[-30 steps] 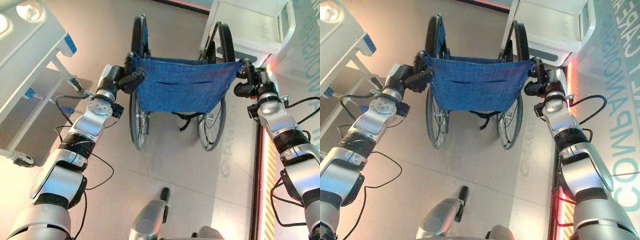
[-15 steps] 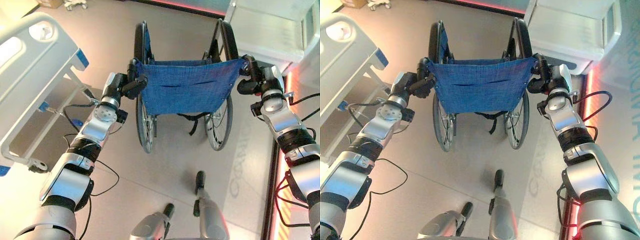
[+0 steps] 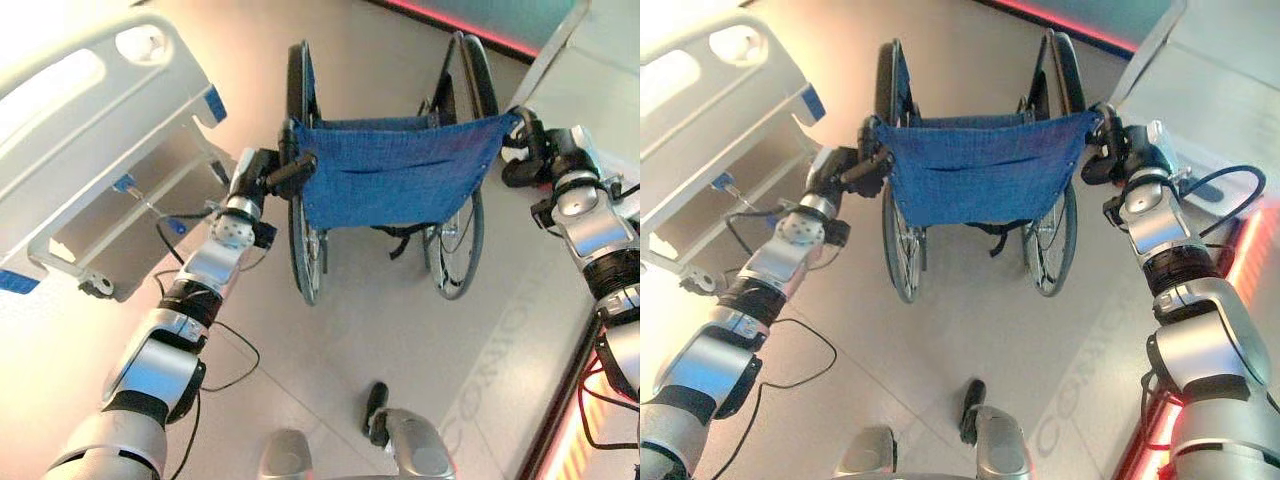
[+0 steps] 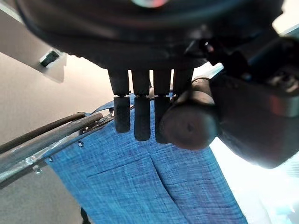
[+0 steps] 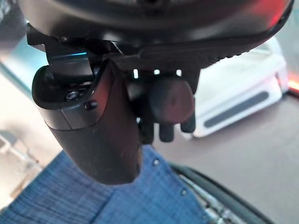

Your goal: Push the wheelchair next to the bed

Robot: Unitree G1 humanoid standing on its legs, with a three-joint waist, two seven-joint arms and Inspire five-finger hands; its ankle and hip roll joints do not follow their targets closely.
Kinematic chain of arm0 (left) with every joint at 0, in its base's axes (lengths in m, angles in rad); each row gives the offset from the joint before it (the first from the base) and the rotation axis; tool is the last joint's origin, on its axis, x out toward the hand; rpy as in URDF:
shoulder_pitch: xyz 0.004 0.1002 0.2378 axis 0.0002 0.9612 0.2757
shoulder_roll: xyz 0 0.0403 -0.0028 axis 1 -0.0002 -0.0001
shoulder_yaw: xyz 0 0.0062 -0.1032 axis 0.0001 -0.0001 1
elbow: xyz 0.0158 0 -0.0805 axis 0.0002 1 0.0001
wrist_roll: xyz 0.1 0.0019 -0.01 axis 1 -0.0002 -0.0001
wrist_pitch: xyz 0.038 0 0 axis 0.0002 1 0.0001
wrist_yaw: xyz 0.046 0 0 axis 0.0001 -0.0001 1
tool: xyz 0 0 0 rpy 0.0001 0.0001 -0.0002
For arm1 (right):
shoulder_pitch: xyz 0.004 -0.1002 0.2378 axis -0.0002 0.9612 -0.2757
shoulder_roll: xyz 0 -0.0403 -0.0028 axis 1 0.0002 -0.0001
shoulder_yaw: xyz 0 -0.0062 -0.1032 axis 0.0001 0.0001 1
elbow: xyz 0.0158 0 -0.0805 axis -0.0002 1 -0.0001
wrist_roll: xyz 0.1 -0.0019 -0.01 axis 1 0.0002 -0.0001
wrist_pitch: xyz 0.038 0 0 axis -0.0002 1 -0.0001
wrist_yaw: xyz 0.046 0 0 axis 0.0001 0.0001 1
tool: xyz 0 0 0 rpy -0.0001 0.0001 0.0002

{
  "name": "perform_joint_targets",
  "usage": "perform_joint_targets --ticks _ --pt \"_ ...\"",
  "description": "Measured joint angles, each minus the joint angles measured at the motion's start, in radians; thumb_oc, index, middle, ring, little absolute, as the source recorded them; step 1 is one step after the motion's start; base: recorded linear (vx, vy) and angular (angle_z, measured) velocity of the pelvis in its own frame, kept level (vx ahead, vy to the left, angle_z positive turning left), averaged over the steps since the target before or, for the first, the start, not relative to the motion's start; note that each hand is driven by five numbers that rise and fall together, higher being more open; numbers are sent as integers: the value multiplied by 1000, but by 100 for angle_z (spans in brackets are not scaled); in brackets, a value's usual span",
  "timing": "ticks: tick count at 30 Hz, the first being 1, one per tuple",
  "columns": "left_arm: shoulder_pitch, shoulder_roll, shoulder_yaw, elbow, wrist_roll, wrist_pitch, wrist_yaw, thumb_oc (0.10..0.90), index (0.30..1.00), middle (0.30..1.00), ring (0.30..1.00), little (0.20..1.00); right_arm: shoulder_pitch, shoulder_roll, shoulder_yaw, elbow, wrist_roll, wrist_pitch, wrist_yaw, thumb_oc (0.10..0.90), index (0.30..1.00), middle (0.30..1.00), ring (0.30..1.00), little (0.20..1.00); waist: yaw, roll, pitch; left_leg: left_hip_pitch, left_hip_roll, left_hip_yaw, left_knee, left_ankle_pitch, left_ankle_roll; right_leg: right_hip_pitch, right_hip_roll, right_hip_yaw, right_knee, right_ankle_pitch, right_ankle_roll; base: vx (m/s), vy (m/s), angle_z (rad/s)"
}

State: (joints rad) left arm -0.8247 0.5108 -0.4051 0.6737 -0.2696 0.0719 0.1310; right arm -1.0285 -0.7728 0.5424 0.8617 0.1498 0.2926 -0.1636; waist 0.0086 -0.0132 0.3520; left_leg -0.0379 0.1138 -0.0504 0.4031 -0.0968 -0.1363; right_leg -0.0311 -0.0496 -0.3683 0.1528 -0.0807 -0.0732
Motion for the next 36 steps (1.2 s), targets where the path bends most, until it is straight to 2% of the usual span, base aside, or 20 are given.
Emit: perform_joint_targets --ticks 3,5,8,13,15,17,19,20,22,24,26,27,28,29,30,31,32,33,34,36 --pt "52 -16 -11 -7 21 -15 0 400 300 300 300 300 35 14 14 21 -39 0 -8 400 300 300 300 300 38 -4 2 -128 -108 24 -93 8 2 116 24 6 -102 7 9 469 -153 -23" --pt "76 -16 -9 -16 21 -23 0 400 300 300 300 300 49 27 16 36 -43 0 -9 400 300 300 300 300 78 6 1 -214 -137 32 -143 34 5 170 58 15 -139 7 6 447 -92 -50" --pt "91 -14 1 -32 21 -23 -11 400 300 300 300 300 49 38 18 71 -58 -11 -7 400 300 300 300 300 171 50 3 -300 -134 68 -246 100 -19 242 119 35 -176 -4 -2 517 -15 -91" --pt "97 21 24 -51 21 -23 -31 400 300 300 300 300 18 79 16 125 -64 -43 -1 400 300 300 300 300 233 54 3 -289 -153 170 -215 122 16 297 120 29 -152 -72 32 440 80 -59" --pt "90 34 32 -52 20 -24 -47 400 300 300 300 300 15 97 9 158 -64 -61 1 400 300 300 300 300 233 42 0 -227 -169 165 -176 96 57 313 111 24 -94 -141 49 542 63 11" --pt "83 44 38 -66 20 -24 -77 400 300 300 300 300 40 116 -26 182 -63 -62 15 400 300 300 300 300 229 -22 -26 -181 -214 154 -173 151 185 319 91 35 -1 -234 96 531 55 31" --pt "72 42 38 -69 20 -23 -88 400 300 300 300 300 48 121 -37 200 -63 -65 24 400 300 300 300 300 224 -58 -39 -178 -239 130 -152 158 222 308 69 35 64 -268 98 347 53 25" --pt "62 44 37 -75 20 -23 -91 400 300 300 300 300 49 120 -60 203 -64 -74 25 400 300 300 300 300 225 -61 -45 -175 -248 114 -137 139 274 285 59 43 123 -270 96 338 81 15" --pt "42 45 26 -75 20 -22 -91 400 300 300 300 300 47 107 -69 203 -65 -90 25 400 300 300 300 300 227 -64 -52 -179 -260 112 -115 101 324 260 33 65 274 -267 102 410 156 6" --pt "39 43 25 -76 20 -20 -90 400 300 300 300 300 47 99 -74 203 -65 -102 25 400 300 300 300 300 229 -82 -67 -162 -300 89 -120 94 346 238 -21 63 463 -181 155 423 95 -10" --pt "46 41 21 -74 21 -20 -75 400 300 300 300 300 47 97 -93 203 -85 -137 25 400 300 300 300 300 246 -38 -69 -102 -311 -26 -189 122 344 217 -32 56 529 -200 134 349 -75 -45" --pt "46 27 19 -57 37 -20 -69 400 300 300 300 300 48 93 -98 204 -107 -150 24 400 300 300 300 300 252 25 -64 -42 -286 -120 -245 145 329 179 16 57 495 -238 74 198 -170 -34" --pt "46 20 14 -50 42 -20 -63 400 300 300 300 300 47 90 -97 204 -109 -154 23 400 300 300 300 300 250 59 -61 -13 -262 -147 -271 153 321 163 49 55 445 -247 59 156 -198 -31" --pt "45 14 3 -36 61 -23 -55 400 300 300 300 300 47 86 -94 203 -109 -155 23 400 300 300 300 300 255 104 -52 46 -227 -215 -325 170 284 94 93 60 376 -247 58 124 -218 7" --pt "48 16 -5 -27 69 -34 -51 400 300 300 300 300 47 89 -91 203 -109 -162 21 400 300 300 300 300 237 115 -48 54 -223 -217 -333 175 194 20 106 67 280 -238 59 199 -264 16" --pt "47 17 -7 -21 69 -41 -48 400 300 300 300 300 44 87 -86 202 -108 -165 17 400 300 300 300 300 223 105 -43 46 -234 -200 -314 152 100 -23 90 80 215 -221 66 316 -301 84" --pt "30 44 -10 -20 66 -54 -57 400 300 300 300 300 38 101 -87 200 -106 -165 9 400 300 300 300 300 174 33 -32 -59 -255 -52 -109 6 239 -56 -54 89 58 -114 104 361 -291 91" --pt "29 49 -4 -24 64 -54 -69 400 300 300 300 300 37 88 -90 200 -105 -165 8 400 300 300 300 300 156 23 -38 -70 -231 -57 -95 -29 286 -70 -100 110 57 -87 158 361 -242 118" --pt "37 29 28 -27 55 -70 -76 400 300 300 300 300 44 90 -96 185 -103 -164 -9 400 300 300 300 300 133 -13 -18 -53 -289 -122 -50 -59 283 -97 -180 179 54 -24 243 337 -209 77" --pt "19 27 41 -41 52 -78 -73 400 300 300 300 300 38 87 -108 183 -100 -152 -12 400 300 300 300 300 123 -7 -18 -33 -251 -250 -105 -27 251 -117 -119 195 -93 31 242 438 -297 74"
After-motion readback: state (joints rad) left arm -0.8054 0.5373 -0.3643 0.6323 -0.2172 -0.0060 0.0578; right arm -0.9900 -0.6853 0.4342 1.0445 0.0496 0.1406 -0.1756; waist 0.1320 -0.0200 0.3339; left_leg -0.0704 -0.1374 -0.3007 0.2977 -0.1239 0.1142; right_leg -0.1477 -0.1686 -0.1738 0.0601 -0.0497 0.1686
